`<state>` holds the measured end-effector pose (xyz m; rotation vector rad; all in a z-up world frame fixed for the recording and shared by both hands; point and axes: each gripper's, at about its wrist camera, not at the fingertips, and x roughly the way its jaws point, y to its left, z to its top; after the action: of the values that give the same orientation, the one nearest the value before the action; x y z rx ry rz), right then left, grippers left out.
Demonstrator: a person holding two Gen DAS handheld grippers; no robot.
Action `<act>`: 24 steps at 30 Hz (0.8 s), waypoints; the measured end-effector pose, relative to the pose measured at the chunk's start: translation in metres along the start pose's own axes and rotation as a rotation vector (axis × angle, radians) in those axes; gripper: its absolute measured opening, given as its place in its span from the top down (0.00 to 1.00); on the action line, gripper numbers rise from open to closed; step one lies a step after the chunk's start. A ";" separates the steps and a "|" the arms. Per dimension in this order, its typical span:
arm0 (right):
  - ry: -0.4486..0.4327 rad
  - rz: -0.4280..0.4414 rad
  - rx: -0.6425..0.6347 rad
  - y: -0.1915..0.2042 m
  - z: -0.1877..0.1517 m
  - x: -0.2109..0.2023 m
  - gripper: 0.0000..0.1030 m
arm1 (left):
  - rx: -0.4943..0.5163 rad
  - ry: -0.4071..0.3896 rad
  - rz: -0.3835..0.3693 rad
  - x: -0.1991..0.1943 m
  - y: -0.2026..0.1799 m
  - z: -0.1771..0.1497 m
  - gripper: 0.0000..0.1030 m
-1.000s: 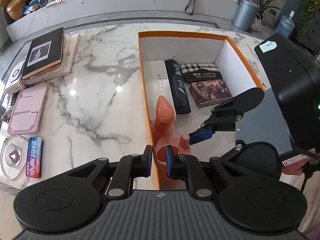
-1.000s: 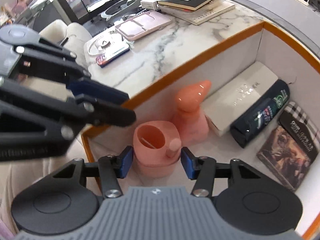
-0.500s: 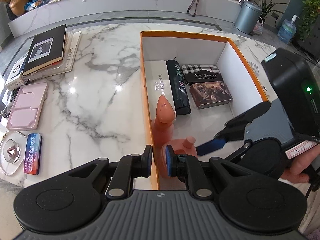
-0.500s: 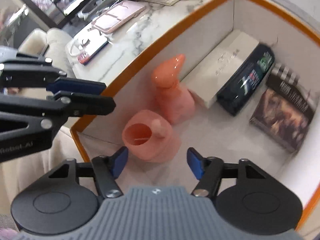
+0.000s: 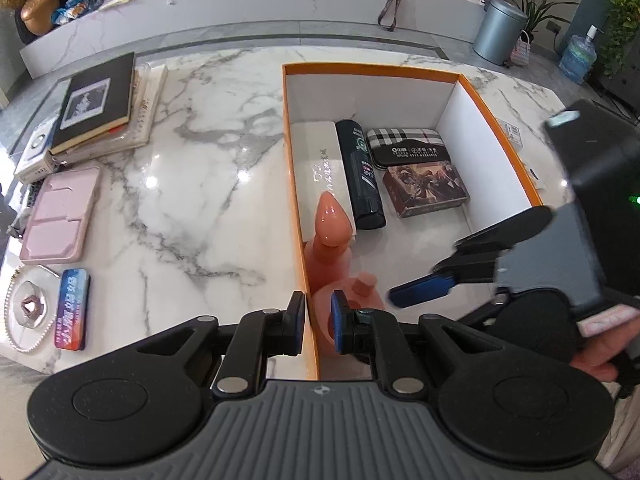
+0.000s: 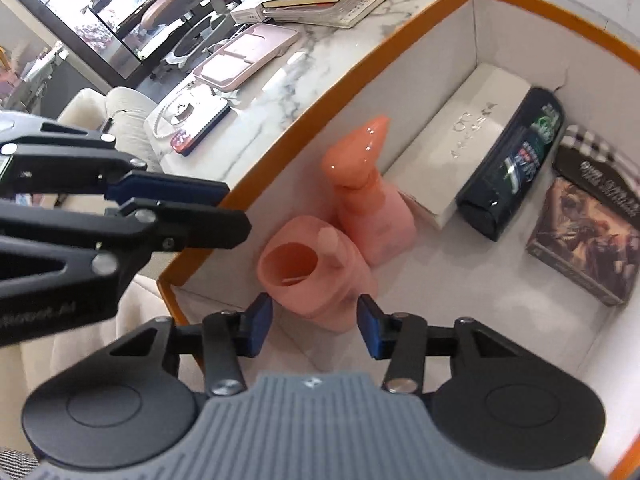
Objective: Organize rigid objects
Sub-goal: 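Withdraw both grippers from the box toward the table items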
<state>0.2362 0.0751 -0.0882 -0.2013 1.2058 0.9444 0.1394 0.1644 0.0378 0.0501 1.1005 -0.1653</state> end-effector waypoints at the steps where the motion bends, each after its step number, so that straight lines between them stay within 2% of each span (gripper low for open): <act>1: -0.011 -0.015 -0.005 0.002 -0.001 -0.004 0.48 | -0.003 -0.016 0.017 -0.004 -0.001 0.000 0.85; 4: -0.079 -0.060 -0.016 0.006 -0.010 -0.029 0.47 | 0.023 -0.085 0.052 -0.022 -0.011 0.000 0.85; 6: -0.141 -0.078 -0.002 0.005 -0.019 -0.047 0.47 | 0.037 -0.120 0.049 -0.031 -0.020 0.002 0.85; 9: -0.249 -0.108 0.053 -0.006 -0.040 -0.082 0.47 | 0.089 -0.147 -0.003 -0.042 -0.042 0.007 0.85; 14: -0.415 -0.181 0.182 -0.040 -0.080 -0.134 0.47 | 0.230 -0.197 -0.098 -0.046 -0.093 0.016 0.85; 18: -0.503 -0.234 0.312 -0.079 -0.115 -0.162 0.47 | 0.318 -0.209 -0.160 -0.035 -0.129 0.028 0.85; 21: -0.535 -0.302 0.414 -0.111 -0.139 -0.169 0.49 | 0.403 -0.198 -0.191 -0.018 -0.157 0.040 0.76; 24: -0.558 -0.361 0.490 -0.138 -0.153 -0.166 0.49 | 0.498 -0.169 -0.185 0.006 -0.185 0.055 0.65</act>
<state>0.2193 -0.1866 -0.0515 0.2227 0.8076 0.3315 0.1614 -0.0254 0.0650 0.3741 0.8735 -0.5976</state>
